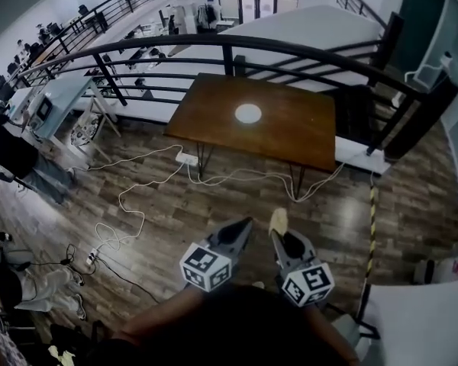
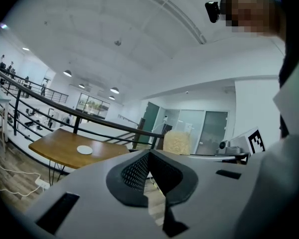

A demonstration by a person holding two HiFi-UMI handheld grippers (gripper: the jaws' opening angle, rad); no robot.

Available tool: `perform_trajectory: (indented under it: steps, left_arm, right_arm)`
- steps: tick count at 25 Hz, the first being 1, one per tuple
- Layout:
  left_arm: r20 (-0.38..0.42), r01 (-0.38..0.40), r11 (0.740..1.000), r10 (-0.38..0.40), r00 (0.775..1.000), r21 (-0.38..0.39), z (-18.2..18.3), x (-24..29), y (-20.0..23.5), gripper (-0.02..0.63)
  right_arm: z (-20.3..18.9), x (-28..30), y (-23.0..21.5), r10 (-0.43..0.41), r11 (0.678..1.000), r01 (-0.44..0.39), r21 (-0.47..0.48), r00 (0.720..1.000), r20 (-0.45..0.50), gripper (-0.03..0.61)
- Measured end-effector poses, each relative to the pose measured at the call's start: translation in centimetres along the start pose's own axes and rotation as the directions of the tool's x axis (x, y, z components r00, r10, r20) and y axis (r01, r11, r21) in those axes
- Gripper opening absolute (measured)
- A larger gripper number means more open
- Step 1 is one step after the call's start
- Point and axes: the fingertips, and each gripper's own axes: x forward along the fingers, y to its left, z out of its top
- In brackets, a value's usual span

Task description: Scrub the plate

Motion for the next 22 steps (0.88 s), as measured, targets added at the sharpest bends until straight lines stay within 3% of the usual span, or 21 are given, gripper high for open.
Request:
perform_trajectory:
  steps: [9, 17, 22]
  left_arm:
    - [-0.013, 0.011, 0.999, -0.011, 1.000, -0.053, 1.3, 7.6, 7.2, 0.009]
    - [-0.007, 0.113, 0.993, -0.113, 0.994, -0.029, 7.2, 14.5, 17.5, 0.009]
    - [-0.036, 0.161, 0.986, -0.163, 0.986, -0.051, 8.7, 16.8, 24.1, 0.009]
  right_arm:
    - [0.7, 7.4, -6.7, -0.031, 0.999, 0.032, 0.025, 0.999, -0.045, 0.058]
    - [4.4, 18.6, -10.0, -0.104, 0.994, 0.105, 0.016, 0.993, -0.050, 0.060]
    - [5.2, 25.7, -10.8, -0.131, 0.991, 0.133, 0.024, 0.989, -0.064, 0.060]
